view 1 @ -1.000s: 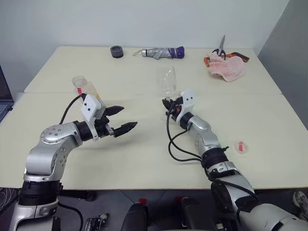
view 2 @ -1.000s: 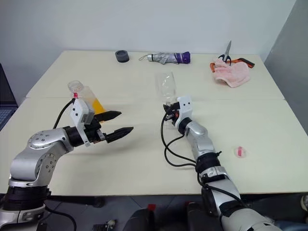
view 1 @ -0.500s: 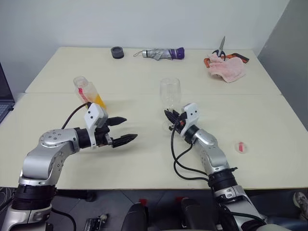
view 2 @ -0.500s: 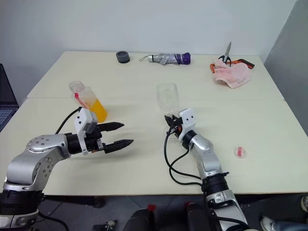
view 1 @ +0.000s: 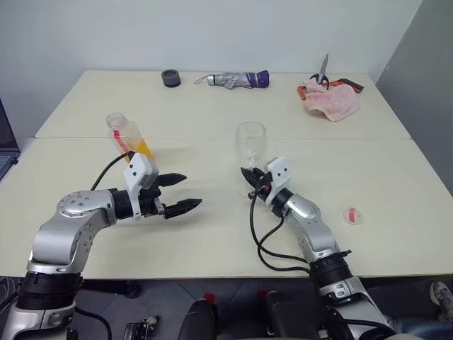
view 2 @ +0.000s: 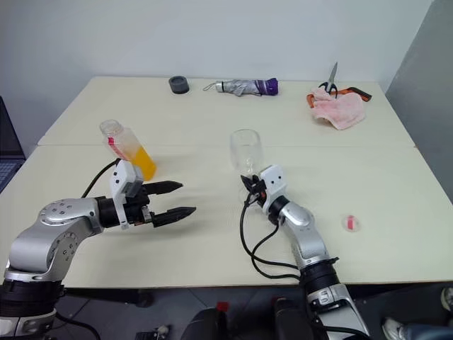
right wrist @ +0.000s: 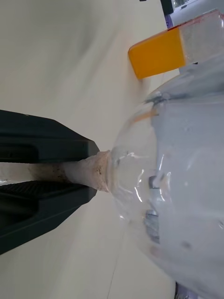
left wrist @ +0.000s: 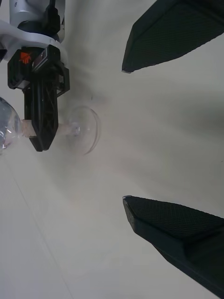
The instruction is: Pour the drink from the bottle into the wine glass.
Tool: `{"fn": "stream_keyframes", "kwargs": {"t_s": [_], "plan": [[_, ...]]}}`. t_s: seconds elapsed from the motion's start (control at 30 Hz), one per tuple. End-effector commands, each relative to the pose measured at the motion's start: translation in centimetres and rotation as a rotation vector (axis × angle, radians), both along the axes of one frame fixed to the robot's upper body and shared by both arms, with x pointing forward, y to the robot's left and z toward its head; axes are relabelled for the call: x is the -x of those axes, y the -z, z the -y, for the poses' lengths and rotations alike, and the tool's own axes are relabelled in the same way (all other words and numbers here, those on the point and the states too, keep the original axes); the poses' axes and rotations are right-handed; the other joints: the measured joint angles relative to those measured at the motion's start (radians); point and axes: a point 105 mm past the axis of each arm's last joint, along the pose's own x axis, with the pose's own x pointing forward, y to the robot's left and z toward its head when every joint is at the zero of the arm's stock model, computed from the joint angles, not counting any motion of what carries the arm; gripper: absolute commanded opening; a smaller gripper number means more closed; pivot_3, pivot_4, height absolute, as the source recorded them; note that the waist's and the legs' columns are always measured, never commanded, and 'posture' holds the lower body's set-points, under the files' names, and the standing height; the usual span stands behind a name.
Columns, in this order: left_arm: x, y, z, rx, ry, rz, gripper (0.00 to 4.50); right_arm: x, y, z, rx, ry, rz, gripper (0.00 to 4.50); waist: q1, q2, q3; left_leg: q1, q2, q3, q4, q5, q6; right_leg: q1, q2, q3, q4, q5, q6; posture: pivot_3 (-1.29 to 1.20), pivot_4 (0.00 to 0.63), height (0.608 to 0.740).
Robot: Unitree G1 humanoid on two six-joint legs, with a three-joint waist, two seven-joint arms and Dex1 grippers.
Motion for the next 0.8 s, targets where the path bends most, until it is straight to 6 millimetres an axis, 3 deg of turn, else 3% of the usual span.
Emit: {"fn": "stream_keyframes", "kwargs": {"t_s": [0.03,0.27,0.5,0.8], "plan": [[-0.2,-1.7,-0.8,0.003,-0.028,0.068,4.5,0.2,-3.4,-1.4,-0.074,-0.056,0.104,0.17,0.0,0.0,0.0,-0.001,0.0,0.0,0.0,0.0,0.0,-0.001,0.0,0.0,0.0,0.0,0.0,0.0,0.15,0.74],[-0.4,-2.1,-0.8,0.003,-0.047,0.087,4.5,-0.4,-4.5,-3.2,-0.087,-0.102,0.143,0.17,0.0,0.0,0.0,-0.003,0.001,-0.001,0.0,0.0,0.0,-0.003,0.0,0.0,0.0,0.0,0.0,0.0,0.15,0.74],[-0.5,-2.3,-0.9,0.005,-0.062,0.101,4.5,-1.4,-3.4,-5.0,-0.06,-0.133,0.119,0.17,0.0,0.0,0.0,-0.003,0.001,0.0,0.0,0.0,0.0,-0.003,0.0,0.0,0.0,0.0,0.0,0.0,0.15,0.74],[-0.8,-2.6,-1.1,0.018,-0.076,0.117,4.5,-1.2,-1.4,-5.4,-0.03,-0.162,0.09,0.17,-0.001,0.0,0.0,-0.003,0.001,-0.001,0.0,0.0,0.0,-0.003,-0.001,0.0,0.0,0.0,0.0,0.0,0.15,0.74]]}}
